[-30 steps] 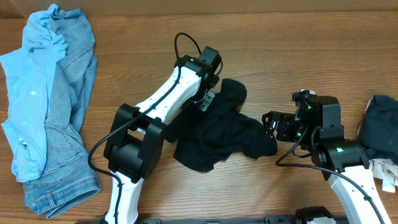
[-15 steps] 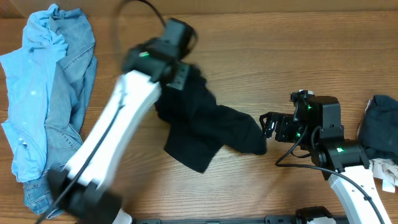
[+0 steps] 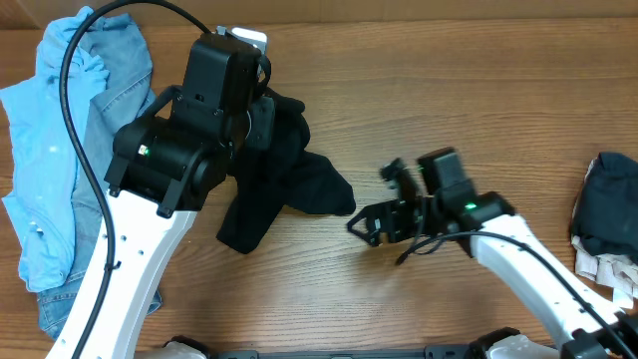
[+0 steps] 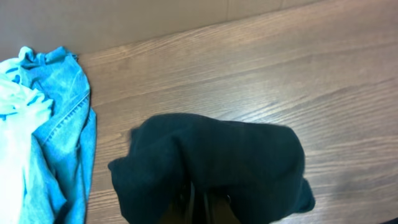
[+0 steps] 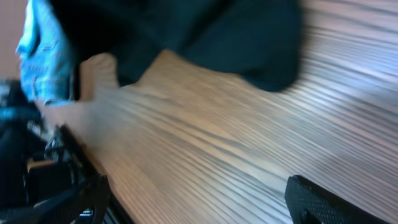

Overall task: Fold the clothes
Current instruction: 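Grasp the T-shirt with both grippers near its edges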

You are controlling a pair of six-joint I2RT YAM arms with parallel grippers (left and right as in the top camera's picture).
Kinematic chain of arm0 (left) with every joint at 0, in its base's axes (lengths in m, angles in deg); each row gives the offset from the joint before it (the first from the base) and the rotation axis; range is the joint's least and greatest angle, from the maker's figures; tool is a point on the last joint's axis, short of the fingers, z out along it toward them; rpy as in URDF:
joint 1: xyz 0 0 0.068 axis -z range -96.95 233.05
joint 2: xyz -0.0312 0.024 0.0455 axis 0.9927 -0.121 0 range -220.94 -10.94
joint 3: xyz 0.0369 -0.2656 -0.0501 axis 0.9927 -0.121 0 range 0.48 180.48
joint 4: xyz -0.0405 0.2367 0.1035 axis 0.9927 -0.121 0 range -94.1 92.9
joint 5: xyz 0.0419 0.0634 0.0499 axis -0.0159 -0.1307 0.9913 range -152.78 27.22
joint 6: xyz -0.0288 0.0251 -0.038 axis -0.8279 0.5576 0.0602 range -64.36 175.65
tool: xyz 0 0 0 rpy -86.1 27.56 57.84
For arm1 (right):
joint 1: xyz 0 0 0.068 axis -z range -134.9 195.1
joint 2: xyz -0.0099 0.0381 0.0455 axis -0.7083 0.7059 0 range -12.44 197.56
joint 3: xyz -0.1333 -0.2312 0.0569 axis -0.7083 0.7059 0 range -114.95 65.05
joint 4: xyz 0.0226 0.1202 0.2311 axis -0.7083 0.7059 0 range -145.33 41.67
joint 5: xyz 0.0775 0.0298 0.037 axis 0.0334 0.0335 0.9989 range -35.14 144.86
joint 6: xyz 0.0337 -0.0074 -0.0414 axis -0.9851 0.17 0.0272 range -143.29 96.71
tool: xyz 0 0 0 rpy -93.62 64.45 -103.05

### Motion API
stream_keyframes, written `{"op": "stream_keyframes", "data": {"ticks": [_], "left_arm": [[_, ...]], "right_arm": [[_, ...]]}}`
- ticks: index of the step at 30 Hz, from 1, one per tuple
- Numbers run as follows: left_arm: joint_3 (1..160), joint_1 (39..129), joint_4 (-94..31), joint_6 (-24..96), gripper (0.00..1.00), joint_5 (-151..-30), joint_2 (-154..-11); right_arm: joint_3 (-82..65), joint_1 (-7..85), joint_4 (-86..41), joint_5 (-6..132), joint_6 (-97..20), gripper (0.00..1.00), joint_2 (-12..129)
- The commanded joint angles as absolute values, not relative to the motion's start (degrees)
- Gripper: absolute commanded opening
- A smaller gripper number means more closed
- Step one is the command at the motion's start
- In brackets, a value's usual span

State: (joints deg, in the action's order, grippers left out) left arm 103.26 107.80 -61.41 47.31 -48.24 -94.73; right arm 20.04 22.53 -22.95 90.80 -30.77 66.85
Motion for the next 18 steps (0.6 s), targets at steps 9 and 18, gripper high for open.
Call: {"op": "stream_keyframes", "data": {"ticks": [9,18], "left_arm": [[103.92,109.40,-41.94,35.55,0.04,-56.89,-90.71],[103.96,109.49,-39.62,30.72,0.04,-64.35,-89.09]], "right_arm": [[18.49,-1.47,-47.73,72.40,-44.59,0.96,66.89],[18.49,-5.08,-55.86,52.27,-47.47,1.00,69.10]]}}
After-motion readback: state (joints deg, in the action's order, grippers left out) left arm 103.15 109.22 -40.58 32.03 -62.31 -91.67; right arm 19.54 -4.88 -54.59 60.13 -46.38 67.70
